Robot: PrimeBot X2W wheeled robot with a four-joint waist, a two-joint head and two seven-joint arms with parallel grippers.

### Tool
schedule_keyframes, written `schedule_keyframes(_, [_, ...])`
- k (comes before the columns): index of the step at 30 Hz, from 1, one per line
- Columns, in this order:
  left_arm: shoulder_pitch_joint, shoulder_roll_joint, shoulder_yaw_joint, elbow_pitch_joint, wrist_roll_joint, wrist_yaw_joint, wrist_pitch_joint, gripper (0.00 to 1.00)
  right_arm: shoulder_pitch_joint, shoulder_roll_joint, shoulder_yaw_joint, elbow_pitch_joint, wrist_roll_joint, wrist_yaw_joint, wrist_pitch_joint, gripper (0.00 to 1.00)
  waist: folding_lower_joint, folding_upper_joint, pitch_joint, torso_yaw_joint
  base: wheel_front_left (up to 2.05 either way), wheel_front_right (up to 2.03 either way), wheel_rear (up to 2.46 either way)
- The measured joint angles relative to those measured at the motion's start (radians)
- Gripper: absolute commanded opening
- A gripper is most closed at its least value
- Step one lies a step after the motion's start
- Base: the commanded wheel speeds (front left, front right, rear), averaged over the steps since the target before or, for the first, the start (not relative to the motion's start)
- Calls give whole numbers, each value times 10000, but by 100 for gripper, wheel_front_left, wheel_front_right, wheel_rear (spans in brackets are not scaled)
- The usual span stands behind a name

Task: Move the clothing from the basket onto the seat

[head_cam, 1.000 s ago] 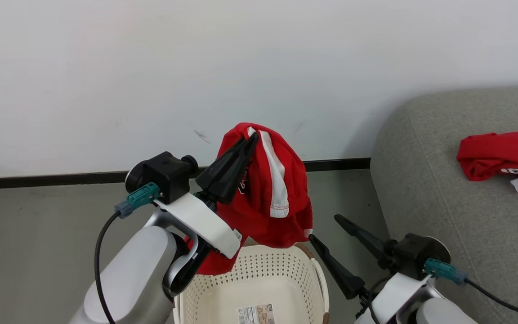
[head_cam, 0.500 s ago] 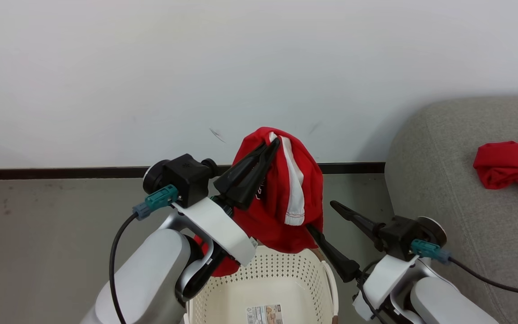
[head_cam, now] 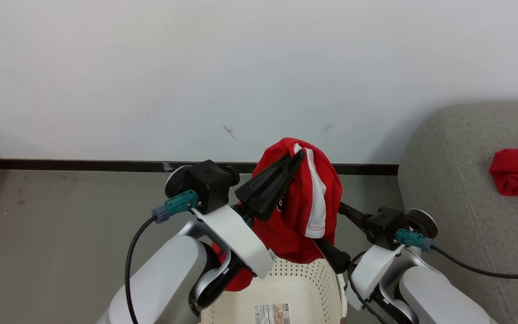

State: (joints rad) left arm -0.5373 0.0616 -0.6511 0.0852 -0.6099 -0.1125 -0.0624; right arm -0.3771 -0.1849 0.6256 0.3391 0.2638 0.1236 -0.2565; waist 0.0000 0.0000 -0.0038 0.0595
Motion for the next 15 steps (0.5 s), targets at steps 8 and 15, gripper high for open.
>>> schedule_keyframes(8, [13, -19, -424, -29, -148, -2, 136, 0, -314, 268, 123, 349, 4, 0, 0, 15, 0, 0, 5, 227, 0, 0, 0])
schedule_keyframes(15, [80, -23, -422, -31, -150, 0, 144, 0, -413, 416, -234, 318, 98, 0, 0, 0, 0, 0, 8, 329, 0, 0, 0])
